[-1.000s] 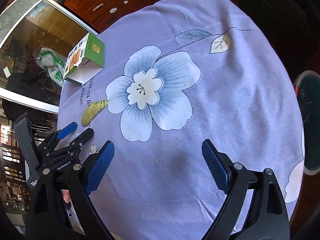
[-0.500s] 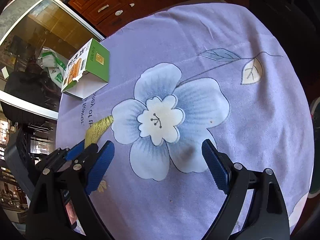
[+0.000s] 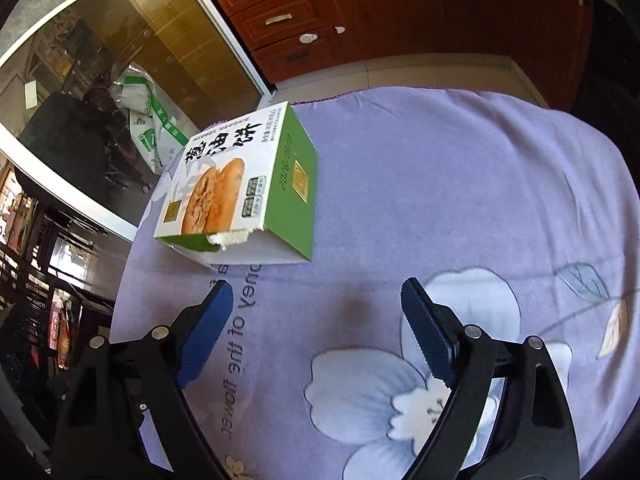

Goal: Collect trash
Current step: 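Grasp the green snack box with the right tool while the left tool grasps the corn cob, then carry the snack box and corn cob over the teal bin and release both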

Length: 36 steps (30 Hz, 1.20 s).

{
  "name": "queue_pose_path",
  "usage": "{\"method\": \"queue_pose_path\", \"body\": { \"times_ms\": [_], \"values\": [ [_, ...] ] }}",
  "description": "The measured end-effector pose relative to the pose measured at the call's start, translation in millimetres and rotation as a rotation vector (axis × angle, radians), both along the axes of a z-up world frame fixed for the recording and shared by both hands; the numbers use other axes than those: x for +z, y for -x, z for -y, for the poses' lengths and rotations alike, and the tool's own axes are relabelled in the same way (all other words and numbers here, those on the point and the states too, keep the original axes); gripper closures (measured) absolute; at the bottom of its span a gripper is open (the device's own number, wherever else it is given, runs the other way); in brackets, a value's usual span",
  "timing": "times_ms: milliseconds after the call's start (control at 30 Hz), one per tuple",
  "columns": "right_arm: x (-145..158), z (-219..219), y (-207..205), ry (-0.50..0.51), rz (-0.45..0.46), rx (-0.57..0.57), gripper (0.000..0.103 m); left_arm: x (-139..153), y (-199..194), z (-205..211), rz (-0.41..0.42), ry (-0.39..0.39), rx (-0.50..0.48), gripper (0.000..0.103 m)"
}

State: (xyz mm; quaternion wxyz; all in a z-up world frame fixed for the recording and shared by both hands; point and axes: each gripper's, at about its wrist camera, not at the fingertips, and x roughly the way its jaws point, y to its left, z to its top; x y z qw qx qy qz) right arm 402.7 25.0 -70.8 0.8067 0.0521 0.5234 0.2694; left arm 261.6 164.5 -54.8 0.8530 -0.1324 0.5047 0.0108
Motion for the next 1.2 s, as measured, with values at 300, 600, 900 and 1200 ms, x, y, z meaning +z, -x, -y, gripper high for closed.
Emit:
{"method": "queue_pose_path", "body": {
  "times_ms": [300,600,900,1200],
  "values": [
    [-18,-42,-22,0.063,0.100,0.076,0.054,-8,-4,-12,-0.012,0.036,0.039,0.079],
    [-3,-9,-16,0.018,0.078,0.013,0.098,-1,-3,-6,-0.001,0.014,0.034,0.079],
    [22,60,23,-0.086,0.001,-0.059,0.098,25,20,28,0.037,-0.006,-0.013,0.079],
    [50,133,77,-0.115,0.021,-0.123,0.098,47,47,69,0.050,-0.015,-0.059,0.079]
  ]
}}
